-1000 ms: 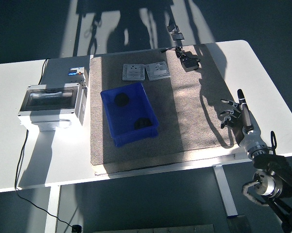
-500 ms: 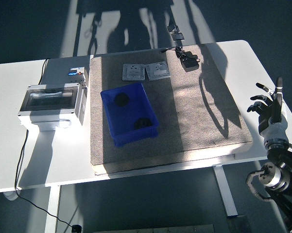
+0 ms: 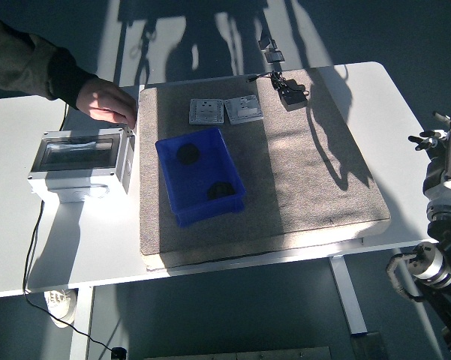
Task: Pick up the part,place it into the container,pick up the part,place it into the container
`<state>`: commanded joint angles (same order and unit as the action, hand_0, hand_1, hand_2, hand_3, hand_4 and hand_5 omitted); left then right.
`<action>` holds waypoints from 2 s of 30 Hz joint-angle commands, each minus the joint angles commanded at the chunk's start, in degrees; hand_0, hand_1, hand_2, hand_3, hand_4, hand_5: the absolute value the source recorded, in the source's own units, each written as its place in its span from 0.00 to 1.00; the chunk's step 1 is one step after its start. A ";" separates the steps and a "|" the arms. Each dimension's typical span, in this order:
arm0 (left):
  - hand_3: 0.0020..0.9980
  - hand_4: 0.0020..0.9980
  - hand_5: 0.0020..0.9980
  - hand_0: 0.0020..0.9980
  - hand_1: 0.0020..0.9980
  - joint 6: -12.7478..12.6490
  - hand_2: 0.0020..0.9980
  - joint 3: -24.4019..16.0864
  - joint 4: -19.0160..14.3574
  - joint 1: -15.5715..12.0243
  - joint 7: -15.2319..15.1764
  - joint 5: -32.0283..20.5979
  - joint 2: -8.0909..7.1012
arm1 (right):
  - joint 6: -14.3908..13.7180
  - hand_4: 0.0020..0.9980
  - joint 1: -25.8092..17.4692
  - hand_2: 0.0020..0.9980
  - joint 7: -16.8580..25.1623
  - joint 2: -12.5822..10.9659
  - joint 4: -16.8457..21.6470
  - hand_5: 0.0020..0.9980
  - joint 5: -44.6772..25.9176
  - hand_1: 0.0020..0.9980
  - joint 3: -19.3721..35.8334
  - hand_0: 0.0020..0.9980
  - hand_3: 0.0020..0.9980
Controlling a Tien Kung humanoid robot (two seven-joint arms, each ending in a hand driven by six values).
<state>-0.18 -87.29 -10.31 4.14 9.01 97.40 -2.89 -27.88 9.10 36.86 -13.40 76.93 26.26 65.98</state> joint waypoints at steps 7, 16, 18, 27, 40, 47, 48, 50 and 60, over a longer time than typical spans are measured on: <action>0.60 0.47 0.48 0.70 0.66 -0.05 0.65 0.43 0.00 -0.07 -0.32 -0.74 0.33 | 0.29 0.83 -0.20 0.22 -0.08 -0.28 -0.20 0.69 0.56 0.15 0.54 0.42 0.31; 0.60 0.47 0.49 0.70 0.66 0.50 0.66 0.28 0.00 -0.03 -0.15 -0.18 0.46 | 0.33 0.82 0.08 0.20 -0.11 -0.35 -0.43 0.69 0.40 0.14 0.13 0.43 0.31; 0.60 0.47 0.49 0.70 0.66 0.49 0.66 0.17 0.00 0.02 -0.05 0.05 0.58 | 0.31 0.82 0.14 0.20 -0.02 -0.33 -0.61 0.69 0.14 0.14 0.13 0.43 0.31; 0.60 0.47 0.50 0.70 0.67 -0.08 0.67 1.17 0.00 -0.27 -0.80 -2.51 0.76 | -0.13 0.84 -0.09 0.20 0.12 0.05 -0.92 0.71 -1.13 0.14 -0.20 0.44 0.31; 0.60 0.46 0.50 0.70 0.67 -0.41 0.67 1.44 0.00 -0.32 -0.69 -2.92 0.92 | -0.39 0.86 -0.37 0.21 0.12 0.09 -1.24 0.72 -1.27 0.14 0.17 0.47 0.31; 0.60 0.47 0.50 0.70 0.67 -0.37 0.67 1.08 0.00 -0.36 -0.71 -2.77 0.60 | 2.95 0.88 -0.41 0.21 0.12 0.18 -1.47 0.74 -1.75 0.14 -0.02 0.48 0.32; 0.60 0.47 0.50 0.70 0.67 -0.38 0.67 0.80 0.00 -0.36 -0.69 -2.51 0.56 | 3.06 0.88 -0.37 0.21 0.12 0.21 -1.51 0.74 -1.74 0.14 -0.04 0.48 0.32; 0.60 0.47 0.50 0.70 0.67 -0.39 0.67 0.42 0.00 -0.35 -0.66 -2.11 0.51 | 3.09 0.88 -0.33 0.21 0.12 0.22 -1.54 0.74 -1.73 0.14 -0.03 0.48 0.32; 0.60 0.47 0.49 0.70 0.67 -0.81 0.66 -0.08 0.00 -0.39 -1.00 -2.16 0.50 | 1.11 0.89 -0.33 0.21 -1.29 0.10 -1.48 0.75 0.39 0.14 -0.01 0.49 0.34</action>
<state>-0.99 -87.37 -10.31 3.75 8.01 95.24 -2.38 -26.76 8.78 35.56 -13.30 75.45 26.65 65.96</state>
